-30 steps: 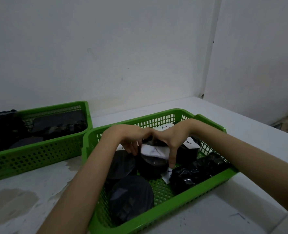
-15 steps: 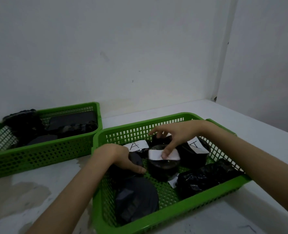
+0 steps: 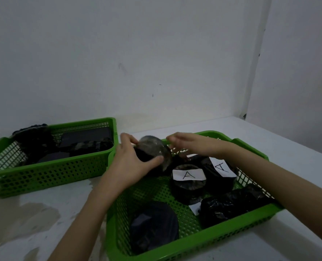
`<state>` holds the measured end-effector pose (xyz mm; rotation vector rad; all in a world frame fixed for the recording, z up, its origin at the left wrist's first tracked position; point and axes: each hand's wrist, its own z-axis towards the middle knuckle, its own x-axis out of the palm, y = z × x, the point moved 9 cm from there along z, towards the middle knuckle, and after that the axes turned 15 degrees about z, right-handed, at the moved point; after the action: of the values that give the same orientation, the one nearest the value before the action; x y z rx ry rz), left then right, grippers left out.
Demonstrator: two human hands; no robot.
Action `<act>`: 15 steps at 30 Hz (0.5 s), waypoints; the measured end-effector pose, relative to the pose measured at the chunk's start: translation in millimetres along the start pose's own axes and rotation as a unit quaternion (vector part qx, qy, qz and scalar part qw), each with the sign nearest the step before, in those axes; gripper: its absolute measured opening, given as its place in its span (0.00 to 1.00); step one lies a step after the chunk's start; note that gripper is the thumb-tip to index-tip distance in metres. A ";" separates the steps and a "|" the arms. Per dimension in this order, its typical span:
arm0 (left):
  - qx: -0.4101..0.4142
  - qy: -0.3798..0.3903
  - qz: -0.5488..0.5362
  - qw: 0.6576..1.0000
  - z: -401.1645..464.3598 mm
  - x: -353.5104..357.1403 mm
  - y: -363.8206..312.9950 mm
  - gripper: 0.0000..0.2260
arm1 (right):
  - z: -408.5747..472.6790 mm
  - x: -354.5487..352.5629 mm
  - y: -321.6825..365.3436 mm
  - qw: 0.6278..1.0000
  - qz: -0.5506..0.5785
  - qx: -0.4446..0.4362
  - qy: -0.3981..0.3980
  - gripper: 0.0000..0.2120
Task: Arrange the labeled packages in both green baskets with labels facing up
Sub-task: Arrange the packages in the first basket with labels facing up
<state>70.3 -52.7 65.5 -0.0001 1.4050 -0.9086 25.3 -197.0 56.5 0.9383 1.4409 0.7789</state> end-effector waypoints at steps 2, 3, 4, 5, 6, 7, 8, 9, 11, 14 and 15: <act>-0.015 -0.007 -0.066 0.998 1.1 -2.8 3.4 0.27 | -1.0 12.7 -4.9 0.987 0.142 0.049 0.051 0.31; -0.011 0.008 -0.075 0.997 2.4 -0.2 4.4 0.27 | -2.0 20.9 -8.1 0.978 0.177 0.068 0.084 0.32; 0.000 0.030 -0.064 0.998 3.0 3.5 4.8 0.27 | -3.2 28.0 -9.9 0.971 0.197 0.077 0.110 0.30; 0.013 0.055 -0.038 0.998 3.1 7.0 4.9 0.27 | -4.0 32.2 -10.6 0.967 0.209 0.082 0.124 0.27; 0.026 0.079 -0.009 0.997 3.0 10.2 6.1 0.29 | -3.8 33.3 -11.1 0.964 0.221 0.080 0.126 0.22; 0.037 0.101 0.018 0.994 2.0 12.9 7.1 0.30 | -2.4 31.8 -10.4 0.963 0.230 0.070 0.119 0.18; 0.044 0.121 0.047 0.990 0.5 14.9 8.4 0.32 | -0.1 29.0 -9.4 0.965 0.233 0.054 0.108 0.18; 0.048 0.134 0.082 0.986 -0.8 15.8 10.1 0.33 | 2.2 26.5 -9.1 0.968 0.228 0.038 0.098 0.20; 0.044 0.146 0.167 0.974 -2.5 15.7 15.4 0.36 | 4.8 24.8 -10.9 0.978 0.190 0.019 0.085 0.26; 0.039 0.192 0.326 0.925 -7.3 22.3 26.6 0.40 | 5.3 35.9 -17.8 0.990 0.087 0.016 0.106 0.25; 0.039 0.219 0.359 0.906 -10.0 25.8 30.0 0.40 | 5.2 41.1 -18.4 0.992 0.049 0.013 0.116 0.22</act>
<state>75.4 -41.4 26.6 0.7794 1.6025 -0.3444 29.0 -169.1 21.0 0.9697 1.6179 0.9685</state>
